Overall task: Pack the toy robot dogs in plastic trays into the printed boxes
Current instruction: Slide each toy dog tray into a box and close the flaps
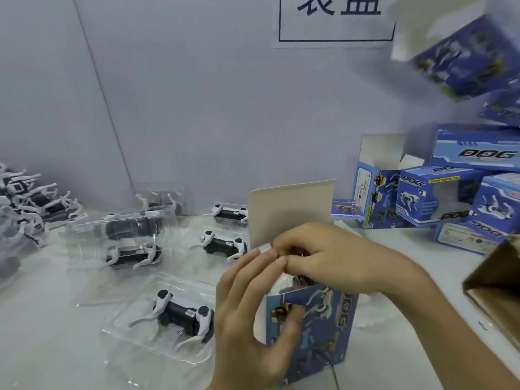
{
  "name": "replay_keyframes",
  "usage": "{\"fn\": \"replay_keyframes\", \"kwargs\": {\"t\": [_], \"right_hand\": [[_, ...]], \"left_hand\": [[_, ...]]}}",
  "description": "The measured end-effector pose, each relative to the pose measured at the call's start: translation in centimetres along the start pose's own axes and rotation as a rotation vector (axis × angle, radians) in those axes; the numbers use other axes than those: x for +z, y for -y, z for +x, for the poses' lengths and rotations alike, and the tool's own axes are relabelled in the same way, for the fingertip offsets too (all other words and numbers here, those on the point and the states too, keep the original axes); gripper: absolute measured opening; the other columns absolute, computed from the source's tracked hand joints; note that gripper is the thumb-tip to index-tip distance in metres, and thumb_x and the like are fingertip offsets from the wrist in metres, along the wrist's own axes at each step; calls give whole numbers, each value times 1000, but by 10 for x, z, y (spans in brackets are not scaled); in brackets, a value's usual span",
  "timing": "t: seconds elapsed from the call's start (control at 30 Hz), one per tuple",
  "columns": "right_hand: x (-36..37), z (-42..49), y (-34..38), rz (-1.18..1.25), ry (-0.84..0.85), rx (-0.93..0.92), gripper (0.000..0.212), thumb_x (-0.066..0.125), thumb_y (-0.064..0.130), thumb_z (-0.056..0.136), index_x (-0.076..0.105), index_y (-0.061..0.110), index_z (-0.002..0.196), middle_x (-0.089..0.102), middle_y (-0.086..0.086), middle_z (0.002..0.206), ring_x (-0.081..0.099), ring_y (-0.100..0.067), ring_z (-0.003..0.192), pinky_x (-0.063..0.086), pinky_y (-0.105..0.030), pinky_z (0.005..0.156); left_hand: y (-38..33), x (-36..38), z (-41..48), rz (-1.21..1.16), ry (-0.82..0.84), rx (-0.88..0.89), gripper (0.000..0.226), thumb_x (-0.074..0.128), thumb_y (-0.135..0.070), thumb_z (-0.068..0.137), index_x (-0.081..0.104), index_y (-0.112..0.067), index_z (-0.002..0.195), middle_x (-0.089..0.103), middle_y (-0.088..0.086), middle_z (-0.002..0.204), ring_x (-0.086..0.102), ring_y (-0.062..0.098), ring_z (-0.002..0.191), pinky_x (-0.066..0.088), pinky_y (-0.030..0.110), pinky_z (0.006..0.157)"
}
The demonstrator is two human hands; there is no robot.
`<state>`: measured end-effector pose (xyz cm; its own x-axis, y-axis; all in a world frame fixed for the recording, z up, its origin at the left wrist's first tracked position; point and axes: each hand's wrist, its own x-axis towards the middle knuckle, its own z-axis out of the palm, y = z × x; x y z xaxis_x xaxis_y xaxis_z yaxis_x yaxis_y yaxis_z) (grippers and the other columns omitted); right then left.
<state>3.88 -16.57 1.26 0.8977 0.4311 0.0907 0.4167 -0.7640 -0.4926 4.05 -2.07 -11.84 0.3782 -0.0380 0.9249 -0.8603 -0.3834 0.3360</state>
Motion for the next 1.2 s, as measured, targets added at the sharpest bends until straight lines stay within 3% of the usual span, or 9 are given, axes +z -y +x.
{"fn": "replay_keyframes", "kwargs": {"t": [0.2,0.3,0.4,0.6,0.77,0.87,0.97,1.1,1.2], "right_hand": [[19,-28,-23,-303,-736,100,28,71,19,82,57,33,101,54,18,102,48,-4,98,27,-26,87],[31,-39,-35,246,-888,322,47,83,22,76,55,33,112,57,15,107,56,-6,99,42,-23,80],[48,-37,-38,858,-907,313,35,78,0,78,65,23,101,71,2,98,68,-26,94,56,-46,81],[66,-25,-33,875,-1127,209,36,70,-10,75,70,26,79,74,6,86,71,-16,80,57,-44,75],[70,-23,-39,725,-1150,138,33,71,-8,77,70,25,76,73,4,92,69,-18,91,54,-32,82],[67,-29,-39,616,-983,80,4,68,22,79,71,23,78,70,8,106,65,-10,104,48,-16,80],[66,-36,-42,604,-892,80,32,55,47,84,74,22,87,67,16,117,61,0,112,47,-18,80],[65,-32,-46,834,-844,70,17,57,9,95,70,16,87,70,20,112,67,-4,104,49,-14,79],[66,-31,-49,1192,-762,27,47,49,-11,90,59,20,123,68,4,125,66,-15,113,55,-32,86]], "left_hand": [[3,-1,11,-30,-45,-8,15,68,-29,81,70,-16,90,67,-10,106,53,14,116,44,27,97],[-1,3,12,-35,-68,-17,15,67,-28,79,70,-13,82,68,-8,102,53,16,113,42,23,96],[-5,3,11,-32,-77,-22,20,66,-27,78,70,-8,75,68,-6,101,53,18,111,42,24,96],[-4,0,12,-37,-76,-11,19,68,-29,77,69,-10,71,69,-9,101,54,16,111,43,25,95],[-4,-1,12,-68,-61,-57,19,67,-29,78,69,-11,73,69,-9,103,55,17,113,42,23,95],[0,-4,15,-101,-55,-95,18,66,-29,80,70,-12,77,69,-11,104,56,19,115,42,22,95],[2,-6,15,-126,-42,-116,18,66,-30,82,70,-14,79,69,-12,104,57,21,116,42,22,96],[1,-7,14,-153,-20,-133,18,64,-29,84,71,-13,80,70,-12,105,57,22,118,42,23,97],[2,-8,14,-193,-18,-158,17,61,-28,85,71,-14,83,70,-12,108,57,27,123,42,22,98]]}}
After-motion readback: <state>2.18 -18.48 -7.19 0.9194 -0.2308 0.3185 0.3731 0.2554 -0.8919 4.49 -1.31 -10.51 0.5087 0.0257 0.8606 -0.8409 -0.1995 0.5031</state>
